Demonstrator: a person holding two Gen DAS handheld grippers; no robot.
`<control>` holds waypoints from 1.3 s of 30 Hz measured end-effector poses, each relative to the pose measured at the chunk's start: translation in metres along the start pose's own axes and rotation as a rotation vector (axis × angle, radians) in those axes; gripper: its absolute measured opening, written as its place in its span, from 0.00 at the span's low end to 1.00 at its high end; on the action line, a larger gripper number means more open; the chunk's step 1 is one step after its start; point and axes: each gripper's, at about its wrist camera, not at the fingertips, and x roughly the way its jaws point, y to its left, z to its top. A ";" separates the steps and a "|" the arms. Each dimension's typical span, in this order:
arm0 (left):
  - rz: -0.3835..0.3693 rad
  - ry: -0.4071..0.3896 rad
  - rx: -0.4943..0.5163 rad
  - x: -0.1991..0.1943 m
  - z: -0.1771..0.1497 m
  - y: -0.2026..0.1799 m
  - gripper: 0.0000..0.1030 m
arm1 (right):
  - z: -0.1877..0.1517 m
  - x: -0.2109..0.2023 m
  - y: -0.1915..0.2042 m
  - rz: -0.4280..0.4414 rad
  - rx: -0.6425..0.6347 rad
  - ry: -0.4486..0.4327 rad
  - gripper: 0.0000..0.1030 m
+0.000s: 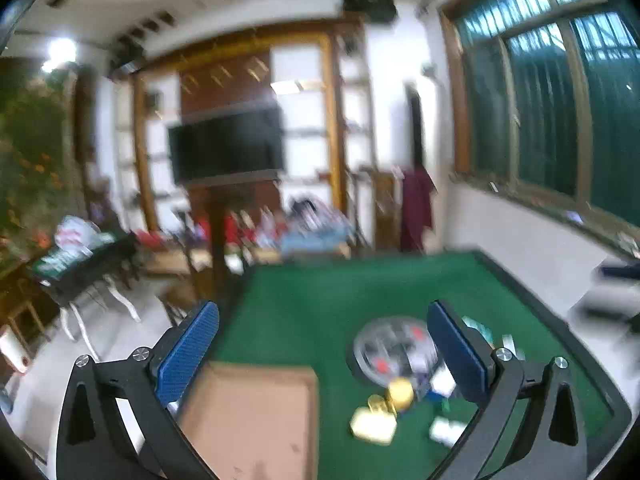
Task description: Organize objects
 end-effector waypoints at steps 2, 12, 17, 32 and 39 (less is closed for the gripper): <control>-0.036 0.078 0.034 0.027 -0.031 -0.008 0.99 | -0.033 0.057 0.014 -0.065 -0.075 0.099 1.00; -0.064 0.334 0.002 0.109 -0.116 -0.031 0.99 | -0.088 0.131 0.022 0.033 -0.204 0.234 1.00; -0.052 0.361 0.001 0.125 -0.112 -0.029 0.99 | -0.108 0.170 0.022 0.086 -0.173 0.315 0.98; -0.053 0.437 0.172 0.166 -0.120 -0.078 0.99 | -0.133 0.163 -0.024 0.141 -0.005 0.394 0.30; 0.091 0.572 0.356 0.202 -0.142 -0.109 0.94 | -0.134 0.155 -0.038 0.190 0.057 0.378 0.31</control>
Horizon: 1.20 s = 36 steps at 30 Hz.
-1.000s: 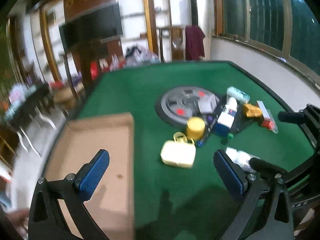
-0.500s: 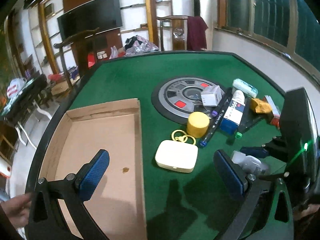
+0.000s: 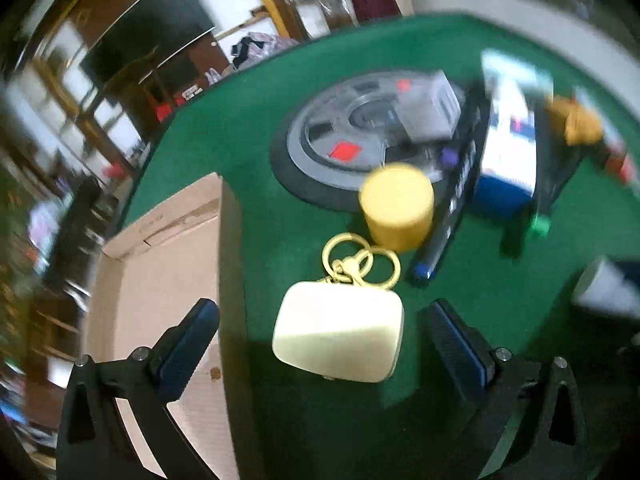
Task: Organize objects
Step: 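Grasp the yellow round jar with the left gripper while the right gripper holds the bottle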
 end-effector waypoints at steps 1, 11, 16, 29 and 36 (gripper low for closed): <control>-0.022 -0.002 0.002 -0.004 -0.001 -0.003 0.86 | 0.001 -0.001 -0.001 0.002 -0.001 -0.001 0.31; -0.171 -0.003 -0.081 -0.031 -0.007 0.008 0.29 | -0.004 -0.003 -0.010 0.030 0.017 -0.017 0.31; -0.275 -0.112 -0.135 -0.061 0.006 0.031 0.68 | -0.007 -0.001 -0.012 0.049 0.025 -0.030 0.31; -0.266 -0.051 -0.024 -0.016 0.033 -0.017 0.51 | -0.004 -0.001 -0.017 0.080 0.049 -0.042 0.31; -0.309 -0.122 -0.109 -0.050 0.029 -0.004 0.33 | -0.003 0.000 -0.010 0.083 0.048 -0.026 0.29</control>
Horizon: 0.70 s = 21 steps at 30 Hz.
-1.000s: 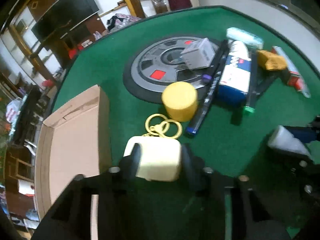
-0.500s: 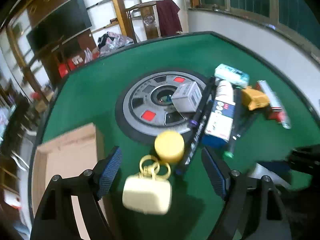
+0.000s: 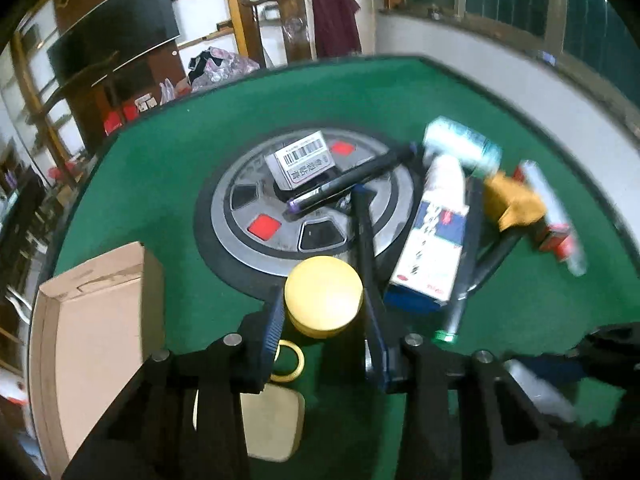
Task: Organize objects
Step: 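Grasp the yellow round jar with the left gripper while the right gripper holds the bottle, then carry the jar and bottle into the cardboard tray and open both grippers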
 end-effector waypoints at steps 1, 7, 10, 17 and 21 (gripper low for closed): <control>-0.004 -0.019 -0.005 -0.011 -0.002 0.000 0.33 | 0.000 0.000 0.002 0.007 0.002 0.003 0.29; -0.094 -0.102 -0.089 -0.064 -0.011 0.027 0.33 | -0.005 -0.017 0.016 0.083 0.015 -0.015 0.26; -0.132 -0.148 -0.148 -0.089 -0.014 0.057 0.33 | -0.002 -0.034 0.031 0.149 0.014 -0.039 0.26; -0.137 -0.218 -0.278 -0.134 -0.027 0.135 0.33 | 0.036 -0.050 0.091 0.335 -0.017 -0.082 0.27; -0.046 -0.217 -0.297 -0.141 -0.036 0.169 0.33 | 0.062 -0.039 0.128 0.396 -0.058 -0.068 0.27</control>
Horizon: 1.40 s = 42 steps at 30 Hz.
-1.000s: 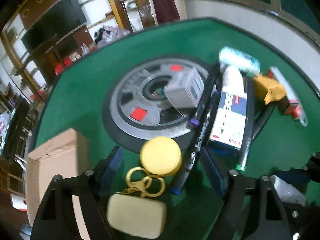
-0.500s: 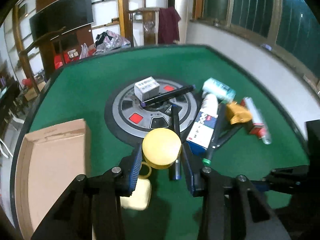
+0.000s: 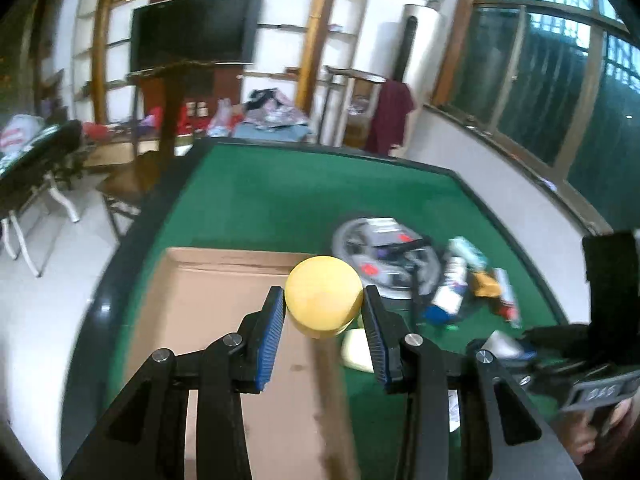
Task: Organize objects
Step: 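Carry the jar and bottle into the cardboard tray and open both grippers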
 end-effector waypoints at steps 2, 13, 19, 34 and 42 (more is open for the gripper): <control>0.033 0.011 -0.006 0.006 -0.002 0.015 0.33 | 0.014 0.023 0.010 0.016 -0.007 0.029 0.27; 0.064 0.144 -0.080 0.097 -0.018 0.073 0.33 | 0.060 0.146 -0.012 -0.118 0.075 0.176 0.27; 0.039 0.191 -0.100 0.134 -0.018 0.074 0.33 | 0.081 0.171 -0.041 -0.175 0.134 0.187 0.27; 0.047 0.181 -0.146 0.149 -0.017 0.079 0.50 | 0.097 0.182 -0.061 -0.199 0.174 0.167 0.27; 0.103 0.086 -0.164 0.119 -0.026 0.069 0.57 | 0.095 0.121 -0.061 -0.223 0.165 0.031 0.33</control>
